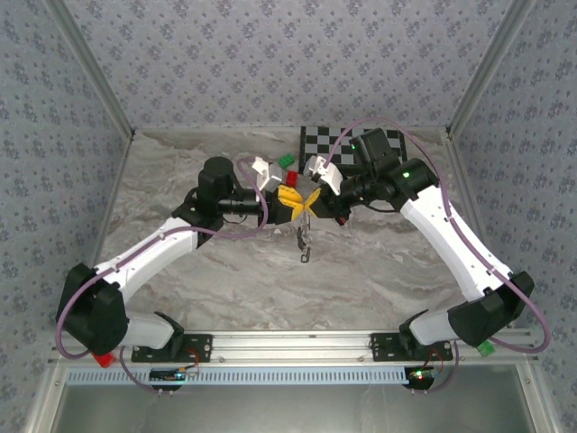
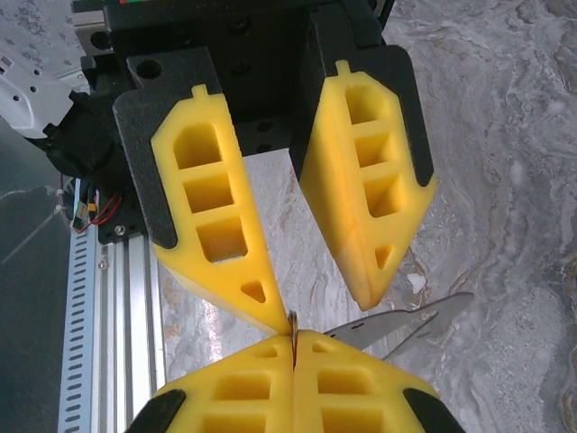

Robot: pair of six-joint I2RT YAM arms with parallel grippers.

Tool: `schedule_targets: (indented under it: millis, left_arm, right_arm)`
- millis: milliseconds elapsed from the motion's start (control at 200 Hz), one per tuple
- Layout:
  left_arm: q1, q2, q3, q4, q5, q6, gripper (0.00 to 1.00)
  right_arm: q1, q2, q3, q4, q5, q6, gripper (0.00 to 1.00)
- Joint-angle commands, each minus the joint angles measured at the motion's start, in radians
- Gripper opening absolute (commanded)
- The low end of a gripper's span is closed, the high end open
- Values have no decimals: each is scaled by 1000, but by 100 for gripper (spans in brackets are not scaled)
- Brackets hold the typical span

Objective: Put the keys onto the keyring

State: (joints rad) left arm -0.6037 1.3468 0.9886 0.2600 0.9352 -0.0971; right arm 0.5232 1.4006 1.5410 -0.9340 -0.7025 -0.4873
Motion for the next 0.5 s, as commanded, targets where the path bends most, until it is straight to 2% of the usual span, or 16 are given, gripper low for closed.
schedule_targets:
  millis: [0,495]
  left_arm:
    - [-1,8,30,-13,32,13,30]
    - [6,11,28,14,40,-2,29]
  right_arm:
    - [0,-32,1,63,-49,7,0]
    - [-5,-31,-6,78,-66,14,0]
